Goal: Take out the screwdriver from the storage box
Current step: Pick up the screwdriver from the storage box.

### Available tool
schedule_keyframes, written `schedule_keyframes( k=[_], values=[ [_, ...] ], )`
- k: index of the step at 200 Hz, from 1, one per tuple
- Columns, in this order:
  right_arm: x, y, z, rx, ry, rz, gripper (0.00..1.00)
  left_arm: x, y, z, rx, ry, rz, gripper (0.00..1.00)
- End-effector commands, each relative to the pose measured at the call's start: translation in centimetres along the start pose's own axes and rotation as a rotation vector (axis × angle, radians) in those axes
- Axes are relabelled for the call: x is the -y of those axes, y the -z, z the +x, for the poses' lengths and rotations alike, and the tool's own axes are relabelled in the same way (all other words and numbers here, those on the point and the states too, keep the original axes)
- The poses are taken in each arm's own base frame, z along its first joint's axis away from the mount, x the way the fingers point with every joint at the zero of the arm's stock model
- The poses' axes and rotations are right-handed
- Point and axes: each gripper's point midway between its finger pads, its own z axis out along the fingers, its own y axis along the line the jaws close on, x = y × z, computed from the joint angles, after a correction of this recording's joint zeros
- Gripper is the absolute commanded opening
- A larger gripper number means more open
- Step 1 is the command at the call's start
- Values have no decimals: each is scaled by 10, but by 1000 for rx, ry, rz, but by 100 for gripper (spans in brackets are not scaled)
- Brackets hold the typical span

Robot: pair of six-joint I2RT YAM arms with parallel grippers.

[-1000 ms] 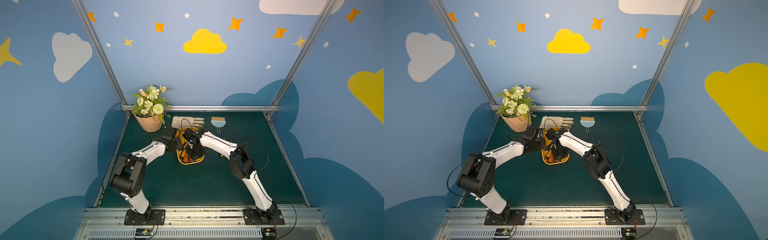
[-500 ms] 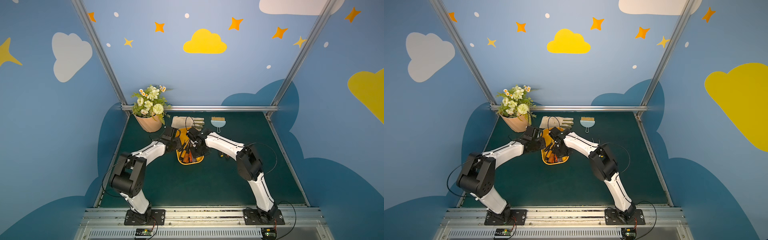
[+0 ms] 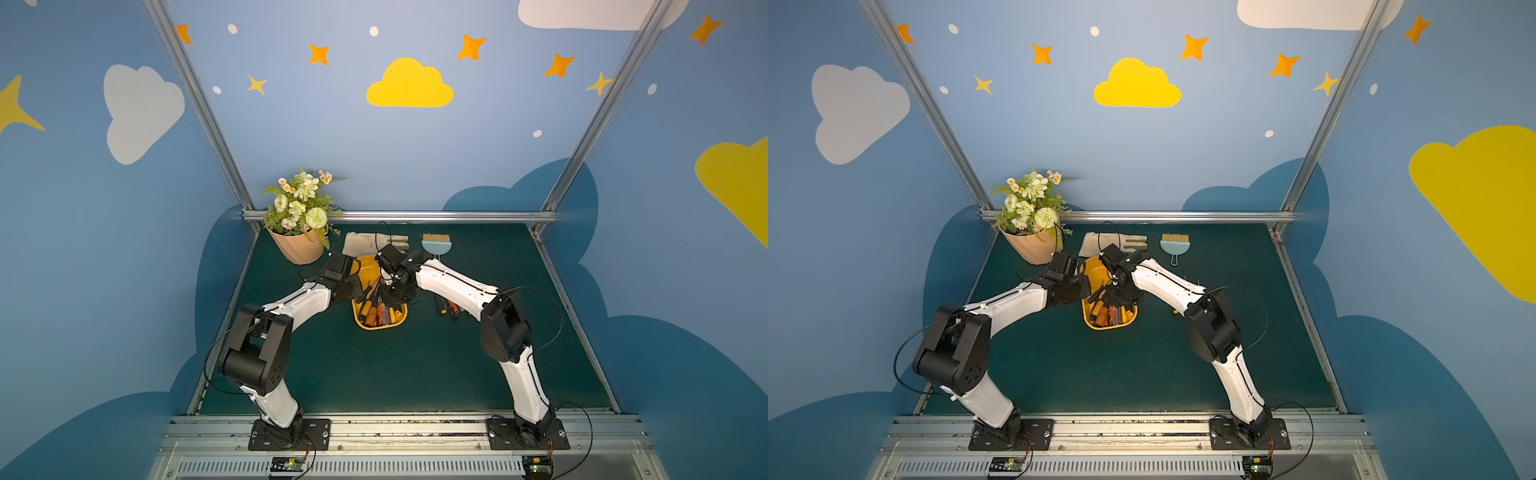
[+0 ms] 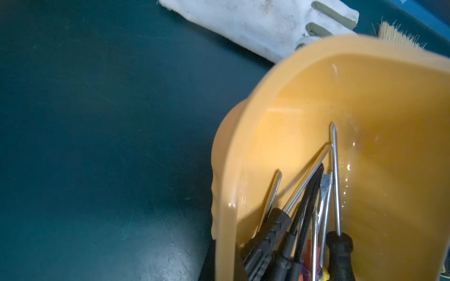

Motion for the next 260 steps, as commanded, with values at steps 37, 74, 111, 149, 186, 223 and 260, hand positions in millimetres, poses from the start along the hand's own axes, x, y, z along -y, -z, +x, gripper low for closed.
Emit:
schedule_keyframes(
  k=[37, 74, 111, 149, 186, 223, 260],
  values=[
    [-12, -29, 0, -57, -26, -53, 36, 19, 21, -31, 94, 7, 66, 2],
    [-20, -41, 4, -103, -27, -93, 37, 18, 19, -30, 90, 11, 63, 3],
    [-28, -30, 0, -46, -6, -119, 38, 18, 19, -31, 92, 11, 61, 2],
    [-22, -43, 9, -116, -29, -90, 40, 19, 20, -32, 94, 16, 66, 2],
    [-9, -65, 28, -237, -55, -9, 39, 19, 23, -33, 100, 15, 66, 3],
    [-5, -60, 34, -231, -48, 10, 24, 18, 28, -34, 110, 13, 63, 2],
    [-15, -31, 18, -102, -22, -51, 8, 14, 25, -31, 103, 18, 45, 2]
  ],
)
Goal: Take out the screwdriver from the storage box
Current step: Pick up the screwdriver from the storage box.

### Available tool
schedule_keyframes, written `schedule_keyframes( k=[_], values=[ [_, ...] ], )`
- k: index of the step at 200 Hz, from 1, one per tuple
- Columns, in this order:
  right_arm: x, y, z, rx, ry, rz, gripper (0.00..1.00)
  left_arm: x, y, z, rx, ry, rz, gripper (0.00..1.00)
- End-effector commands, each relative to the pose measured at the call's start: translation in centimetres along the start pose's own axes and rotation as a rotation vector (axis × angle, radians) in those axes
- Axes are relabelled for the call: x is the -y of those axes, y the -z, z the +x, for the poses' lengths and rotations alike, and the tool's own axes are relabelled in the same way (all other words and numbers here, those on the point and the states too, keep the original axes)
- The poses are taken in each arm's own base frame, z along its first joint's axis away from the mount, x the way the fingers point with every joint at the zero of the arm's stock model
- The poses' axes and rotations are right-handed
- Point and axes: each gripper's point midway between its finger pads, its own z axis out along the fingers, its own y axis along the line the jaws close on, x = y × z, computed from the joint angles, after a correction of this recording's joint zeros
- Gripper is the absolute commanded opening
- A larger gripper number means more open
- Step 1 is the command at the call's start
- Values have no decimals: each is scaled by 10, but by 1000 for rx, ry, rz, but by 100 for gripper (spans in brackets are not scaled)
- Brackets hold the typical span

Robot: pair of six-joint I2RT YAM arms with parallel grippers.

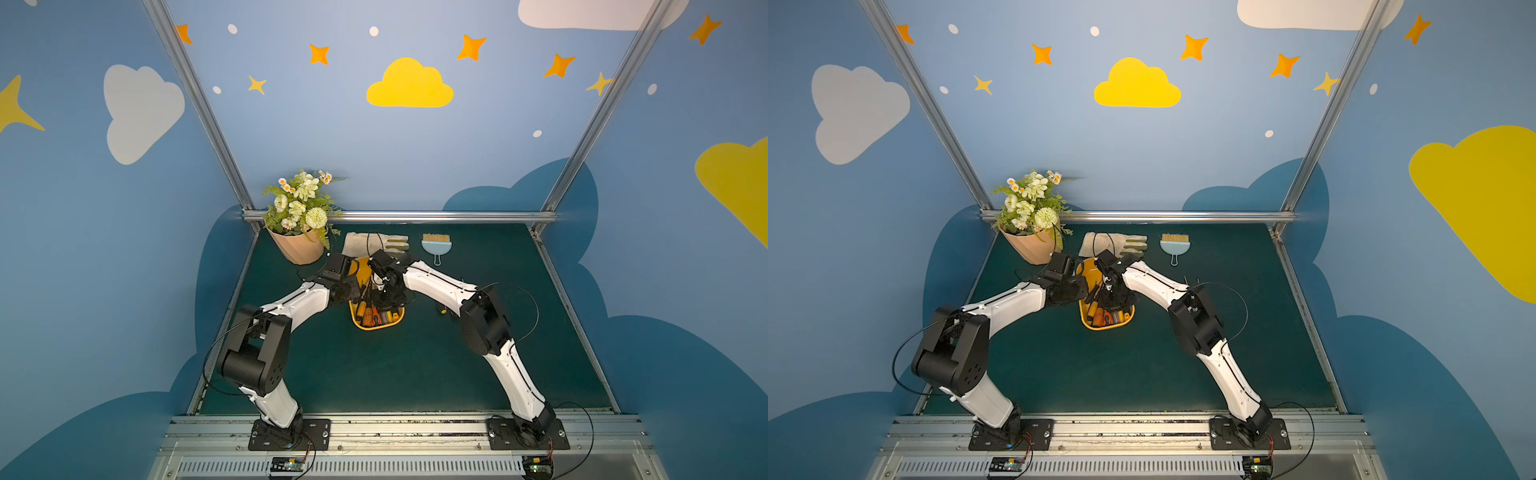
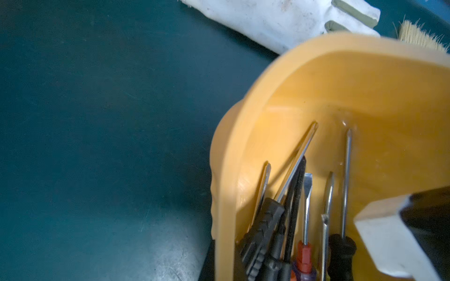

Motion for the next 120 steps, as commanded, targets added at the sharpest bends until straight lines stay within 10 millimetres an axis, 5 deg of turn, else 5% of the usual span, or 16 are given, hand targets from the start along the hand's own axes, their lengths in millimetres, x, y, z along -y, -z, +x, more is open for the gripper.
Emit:
schedule_keyframes(
  k=[1, 41, 120],
  values=[
    [3, 7, 12, 1, 21, 20, 8, 22, 23, -32, 109, 12, 80, 2],
    [-8, 42, -2, 101, 63, -14, 0, 18, 19, -32, 104, 22, 62, 2],
    [-18, 97, -19, 233, 115, -82, 0, 14, 13, -30, 91, 30, 48, 2]
  ],
)
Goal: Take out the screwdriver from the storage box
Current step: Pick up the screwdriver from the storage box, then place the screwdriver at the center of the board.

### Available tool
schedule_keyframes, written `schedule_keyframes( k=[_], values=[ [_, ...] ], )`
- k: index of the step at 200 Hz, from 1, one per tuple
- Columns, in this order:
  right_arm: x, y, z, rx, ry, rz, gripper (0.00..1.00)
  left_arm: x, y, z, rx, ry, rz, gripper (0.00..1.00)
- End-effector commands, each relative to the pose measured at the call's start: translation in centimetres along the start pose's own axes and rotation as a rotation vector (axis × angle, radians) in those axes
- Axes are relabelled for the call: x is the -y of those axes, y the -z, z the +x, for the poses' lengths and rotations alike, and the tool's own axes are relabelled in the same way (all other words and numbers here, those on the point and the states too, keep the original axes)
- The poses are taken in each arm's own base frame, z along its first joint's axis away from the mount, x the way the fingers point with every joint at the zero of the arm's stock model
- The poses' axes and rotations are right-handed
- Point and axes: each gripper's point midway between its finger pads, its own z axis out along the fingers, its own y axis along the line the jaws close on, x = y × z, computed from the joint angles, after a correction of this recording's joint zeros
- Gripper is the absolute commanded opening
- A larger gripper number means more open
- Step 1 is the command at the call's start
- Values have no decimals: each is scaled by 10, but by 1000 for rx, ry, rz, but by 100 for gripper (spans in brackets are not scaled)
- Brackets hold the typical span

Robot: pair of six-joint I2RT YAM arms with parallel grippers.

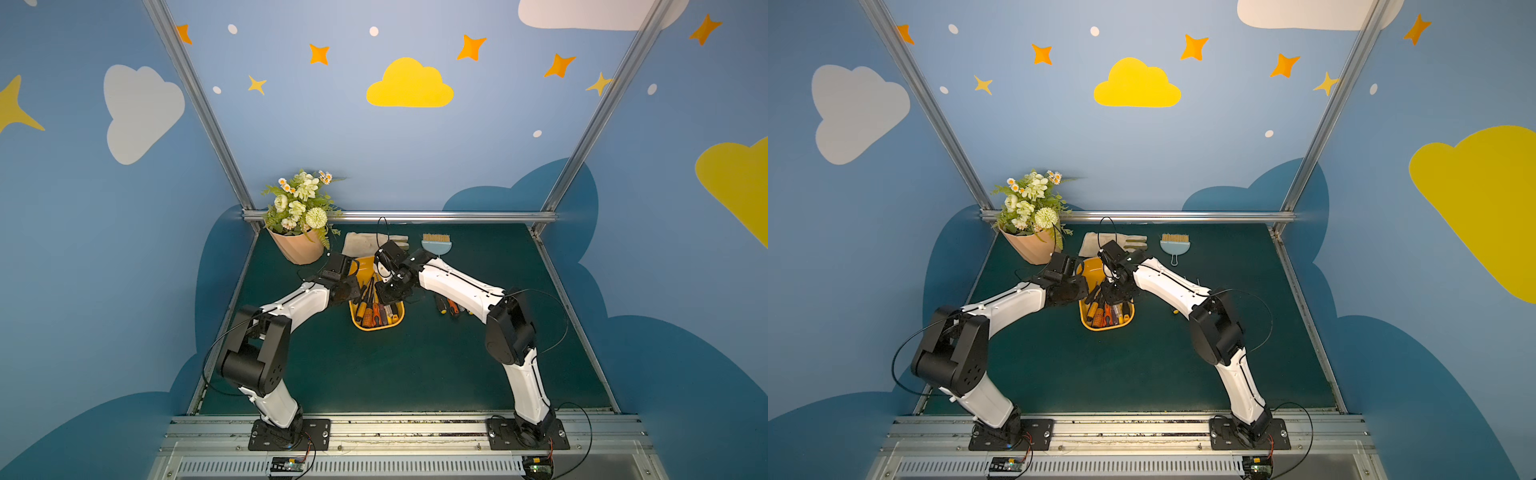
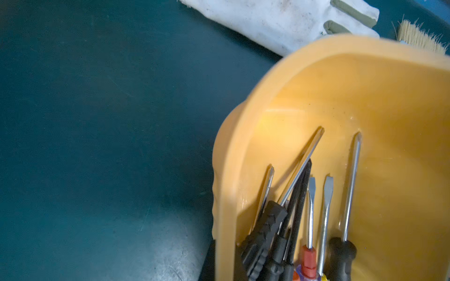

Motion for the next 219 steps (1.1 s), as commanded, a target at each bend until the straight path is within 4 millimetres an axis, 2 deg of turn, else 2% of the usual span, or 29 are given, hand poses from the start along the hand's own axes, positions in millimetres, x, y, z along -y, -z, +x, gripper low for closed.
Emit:
schedule_keyframes(
  k=[1, 37, 61, 83, 125, 219],
  values=[
    [-3, 21, -12, 56, 27, -24, 0, 16, 12, -30, 89, 26, 58, 2],
    [11, 38, -17, 90, 16, -5, 0, 15, 12, -29, 86, 25, 53, 2],
    [32, 50, -18, 104, 0, 21, 0, 12, 13, -28, 85, 22, 43, 3],
    [57, 52, -12, 77, -23, 66, 0, 10, 13, -28, 83, 25, 40, 2],
    [107, 31, 10, -56, -72, 170, 0, 9, 16, -28, 85, 20, 38, 3],
    [149, -19, 34, -250, -93, 300, 0, 12, 16, -30, 82, 9, 48, 2]
  ],
)
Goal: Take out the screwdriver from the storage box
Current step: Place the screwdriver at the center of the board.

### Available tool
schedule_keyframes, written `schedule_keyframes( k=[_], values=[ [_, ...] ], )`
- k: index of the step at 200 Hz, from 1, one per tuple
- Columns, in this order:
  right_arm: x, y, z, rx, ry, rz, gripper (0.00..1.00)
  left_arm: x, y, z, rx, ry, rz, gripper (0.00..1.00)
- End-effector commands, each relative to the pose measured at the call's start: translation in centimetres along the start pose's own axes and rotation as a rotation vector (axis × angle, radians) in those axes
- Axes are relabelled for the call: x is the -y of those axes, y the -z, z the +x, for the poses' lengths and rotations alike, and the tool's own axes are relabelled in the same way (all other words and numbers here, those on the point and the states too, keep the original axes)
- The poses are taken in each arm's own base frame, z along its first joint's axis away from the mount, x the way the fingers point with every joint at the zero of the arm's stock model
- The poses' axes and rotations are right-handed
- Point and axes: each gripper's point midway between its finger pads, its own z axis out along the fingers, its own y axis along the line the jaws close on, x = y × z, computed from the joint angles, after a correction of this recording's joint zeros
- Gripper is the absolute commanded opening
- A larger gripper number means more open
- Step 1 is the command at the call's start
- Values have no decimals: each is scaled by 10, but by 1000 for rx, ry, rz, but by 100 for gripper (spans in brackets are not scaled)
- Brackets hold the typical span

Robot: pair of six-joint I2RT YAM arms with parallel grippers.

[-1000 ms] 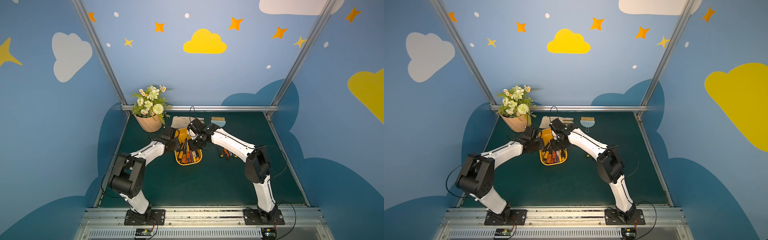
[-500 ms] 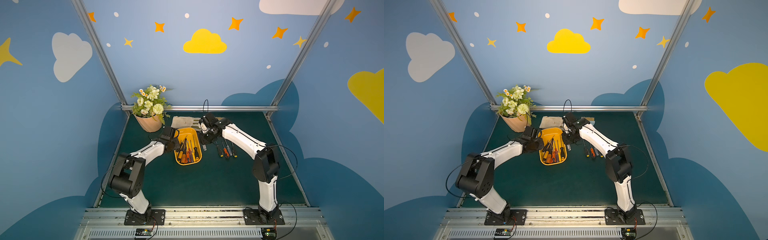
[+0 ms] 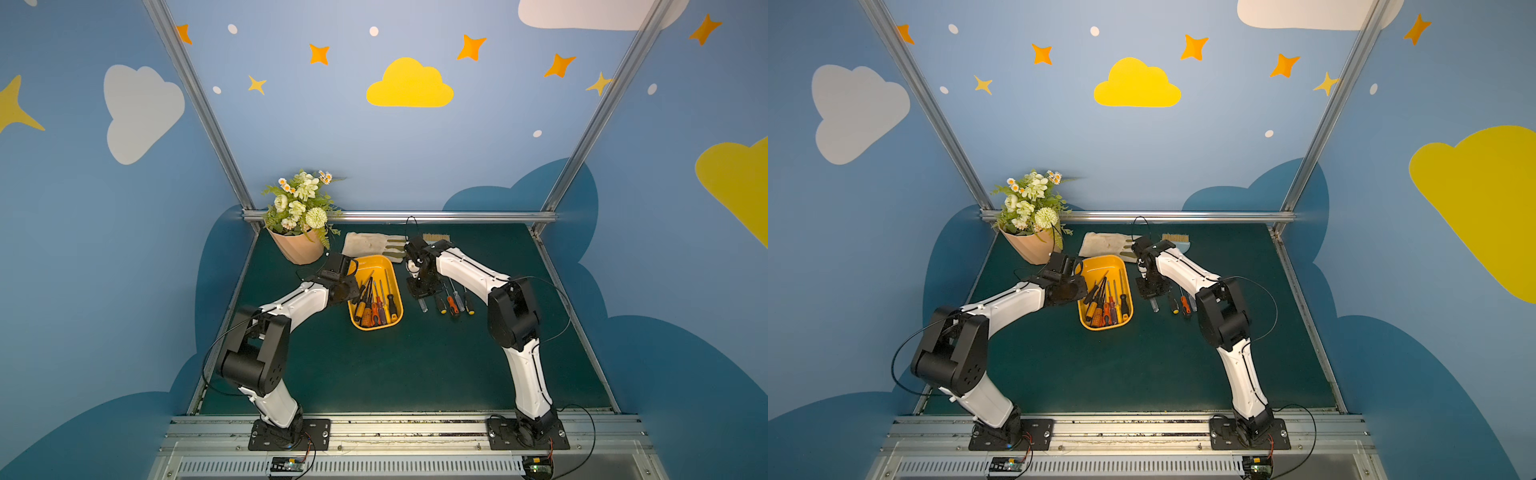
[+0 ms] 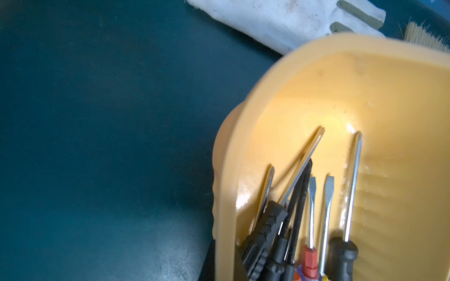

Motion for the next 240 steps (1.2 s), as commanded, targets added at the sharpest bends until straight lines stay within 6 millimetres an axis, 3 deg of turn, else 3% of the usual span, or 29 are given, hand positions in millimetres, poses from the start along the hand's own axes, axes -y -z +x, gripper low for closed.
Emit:
schedule_keyframes(
  k=[1, 43, 125, 149, 188, 240],
  values=[
    [13, -2, 6, -54, 1, 65, 0, 16, 16, -29, 82, 5, 59, 2],
    [31, -12, 14, -118, -1, 171, 0, 16, 16, -28, 79, 3, 59, 3],
    [42, -23, 21, -167, -8, 195, 0, 15, 16, -26, 73, 8, 59, 2],
    [41, -27, 23, -176, -13, 189, 14, 15, 15, -26, 71, 10, 58, 3],
    [42, -30, 24, -182, -29, 186, 27, 14, 15, -25, 70, 10, 56, 3],
    [54, -34, 27, -203, -75, 193, 29, 13, 13, -24, 66, 9, 52, 2]
  ],
)
